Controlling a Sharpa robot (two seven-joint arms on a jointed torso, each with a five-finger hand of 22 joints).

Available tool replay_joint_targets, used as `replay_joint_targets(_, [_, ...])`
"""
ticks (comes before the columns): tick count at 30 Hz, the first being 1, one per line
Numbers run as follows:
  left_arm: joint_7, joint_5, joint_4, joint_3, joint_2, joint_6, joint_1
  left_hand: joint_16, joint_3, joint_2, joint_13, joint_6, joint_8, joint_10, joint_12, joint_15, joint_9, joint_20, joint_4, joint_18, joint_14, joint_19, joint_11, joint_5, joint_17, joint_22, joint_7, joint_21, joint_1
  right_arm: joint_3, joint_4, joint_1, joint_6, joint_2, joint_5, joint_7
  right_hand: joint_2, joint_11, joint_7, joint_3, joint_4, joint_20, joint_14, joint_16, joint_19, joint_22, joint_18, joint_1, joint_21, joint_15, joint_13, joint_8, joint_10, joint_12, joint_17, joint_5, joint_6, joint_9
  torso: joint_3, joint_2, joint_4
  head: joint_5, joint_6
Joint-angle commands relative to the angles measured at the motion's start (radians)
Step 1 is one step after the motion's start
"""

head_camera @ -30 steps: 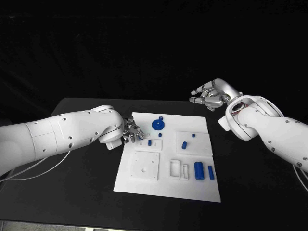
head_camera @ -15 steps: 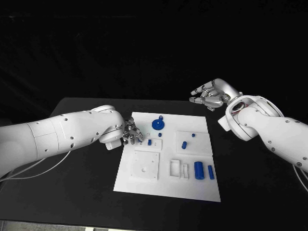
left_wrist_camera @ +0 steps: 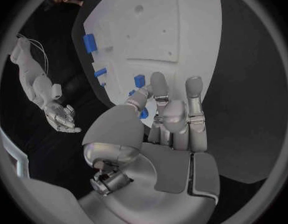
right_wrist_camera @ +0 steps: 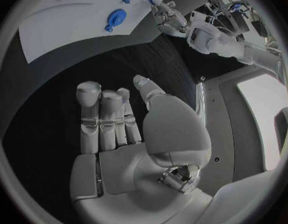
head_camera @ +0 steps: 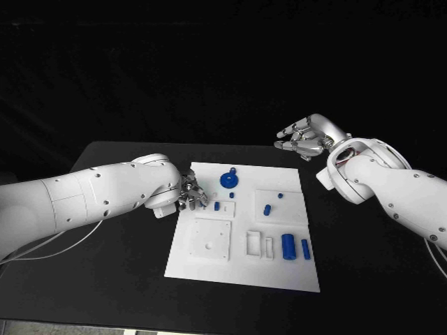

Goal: Assemble the parts on the task board

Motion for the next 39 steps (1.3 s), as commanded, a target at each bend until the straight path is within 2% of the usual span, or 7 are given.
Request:
replay_joint_targets(1, [0.01, -0.02, 0.001, 0.0, 0.002, 0.03, -0.003, -0.005, -0.008, -0.001, 0.004, 0.145, 0.003, 0.037, -0.005, 0.002, -0.002, 0.004, 0.001, 0.014, -0.002, 0.001, -0.015, -0.007, -0.002, 0.017, -0.113, -0.006, 0.016, 0.0, 0.001, -0.001, 0.016, 0.0, 0.0, 0.004, -0.007, 0.0, 0.002, 0.0, 0.006, 0.0, -0.003, -0.003, 0.002, 0.081, 0.014, -0.005, -0.002, 0.002, 0.0, 0.0, -0.003, 0.002, 0.0, 0.003, -0.006, -0.001, -0.0009, 0.0, 0.0001, 0.0, 0.0])
replay_joint_targets(15, [0.009, -0.029, 0.006, 0.0, 0.003, 0.058, -0.005, -0.005, -0.008, -0.003, 0.007, 0.145, 0.003, 0.037, -0.007, 0.002, -0.003, 0.004, 0.0, 0.013, -0.002, 0.002, -0.015, -0.003, -0.002, 0.018, -0.113, -0.006, 0.019, 0.0, -0.001, -0.001, 0.016, 0.001, 0.0, 0.004, -0.007, 0.0, 0.002, -0.001, 0.007, 0.001, -0.003, -0.004, 0.002, 0.081, 0.014, -0.005, -0.003, 0.003, 0.0, 0.0, -0.004, 0.001, -0.001, 0.004, -0.007, -0.001, -0.0015, 0.0, -0.0003, 0.003, -0.001])
replay_joint_targets(33, [0.002, -0.037, 0.003, 0.0, 0.003, 0.085, -0.005, -0.006, -0.007, -0.004, 0.008, 0.146, 0.003, 0.037, -0.007, 0.002, -0.003, 0.004, -0.001, 0.013, -0.002, 0.002, -0.015, -0.001, -0.003, 0.018, -0.113, -0.006, 0.02, 0.0, -0.003, -0.001, 0.017, 0.003, 0.0, 0.003, -0.007, 0.0, 0.002, -0.001, 0.007, 0.001, -0.003, -0.004, 0.002, 0.081, 0.014, -0.005, -0.003, 0.003, 0.0, 0.0, -0.004, 0.001, -0.001, 0.004, -0.007, -0.001, -0.0005, 0.0, 0.0002, 0.003, -0.003])
replay_joint_targets(39, [0.0, -0.04, 0.003, 0.0, 0.004, 0.091, -0.005, -0.006, -0.007, -0.004, 0.008, 0.146, 0.003, 0.037, -0.007, 0.002, -0.003, 0.004, -0.001, 0.013, -0.002, 0.002, -0.015, -0.001, -0.003, 0.018, -0.113, -0.006, 0.02, 0.0, -0.002, -0.001, 0.018, 0.003, 0.0, 0.004, -0.007, 0.0, 0.002, -0.001, 0.007, 0.001, -0.003, -0.004, 0.002, 0.081, 0.014, -0.005, -0.003, 0.003, 0.0, 0.0, -0.004, 0.001, -0.001, 0.004, -0.007, -0.001, -0.0014, 0.0, 0.001, 0.003, -0.003])
